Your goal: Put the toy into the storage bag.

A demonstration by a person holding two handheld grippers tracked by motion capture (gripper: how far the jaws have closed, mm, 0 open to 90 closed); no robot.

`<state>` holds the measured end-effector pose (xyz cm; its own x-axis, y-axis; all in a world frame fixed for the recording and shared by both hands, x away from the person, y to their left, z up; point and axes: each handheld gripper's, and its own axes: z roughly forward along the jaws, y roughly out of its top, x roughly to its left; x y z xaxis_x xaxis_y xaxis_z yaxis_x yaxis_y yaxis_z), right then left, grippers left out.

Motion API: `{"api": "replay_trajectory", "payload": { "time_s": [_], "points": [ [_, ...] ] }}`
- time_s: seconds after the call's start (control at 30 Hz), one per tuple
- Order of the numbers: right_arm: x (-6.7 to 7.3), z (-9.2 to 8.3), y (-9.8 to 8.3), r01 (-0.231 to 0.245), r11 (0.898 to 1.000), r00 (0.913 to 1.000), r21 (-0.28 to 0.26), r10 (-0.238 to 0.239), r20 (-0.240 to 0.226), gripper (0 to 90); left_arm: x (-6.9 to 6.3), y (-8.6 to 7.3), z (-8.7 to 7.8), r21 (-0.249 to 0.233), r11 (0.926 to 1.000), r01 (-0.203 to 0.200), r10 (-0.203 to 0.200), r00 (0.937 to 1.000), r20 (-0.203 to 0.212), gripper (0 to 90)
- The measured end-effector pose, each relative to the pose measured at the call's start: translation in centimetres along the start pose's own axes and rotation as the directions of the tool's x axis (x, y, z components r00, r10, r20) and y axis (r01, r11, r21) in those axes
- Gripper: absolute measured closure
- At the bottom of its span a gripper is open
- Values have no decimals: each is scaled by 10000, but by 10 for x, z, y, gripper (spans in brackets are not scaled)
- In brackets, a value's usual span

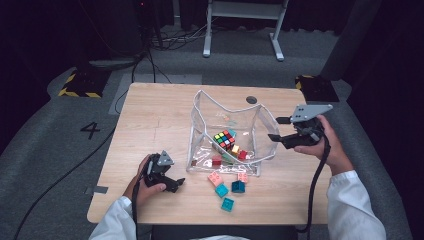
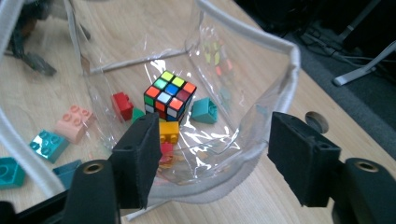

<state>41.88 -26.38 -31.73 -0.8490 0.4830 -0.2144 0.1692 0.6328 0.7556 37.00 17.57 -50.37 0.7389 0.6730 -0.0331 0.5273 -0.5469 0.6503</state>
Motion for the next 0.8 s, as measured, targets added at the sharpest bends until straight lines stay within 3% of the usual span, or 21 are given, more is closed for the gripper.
{"api": "replay_trajectory", "payload": {
  "time_s": [0.2, 0.43, 0.6, 0.8],
  "points": [
    [1, -22, -10, -375, 9974, 9987, -623, 396, 334, 322, 0, 0, 0, -1, 10000, 0, 0, 10000, 0, 1],
    [1, -35, -30, -843, 9933, 9946, -794, 887, 541, 314, 0, 0, 0, -1, 10000, 2, -2, 10000, 0, 1],
    [4, -38, -48, -962, 9932, 9925, -658, 1007, 694, 309, 0, 0, 0, -2, 10000, -1, 1, 10000, 0, 1],
    [16, -30, -71, -1028, 9936, 9938, -467, 1045, 369, 311, 0, 0, 0, 1, 10000, 7, -7, 10000, -5, 1]
  ]
}}
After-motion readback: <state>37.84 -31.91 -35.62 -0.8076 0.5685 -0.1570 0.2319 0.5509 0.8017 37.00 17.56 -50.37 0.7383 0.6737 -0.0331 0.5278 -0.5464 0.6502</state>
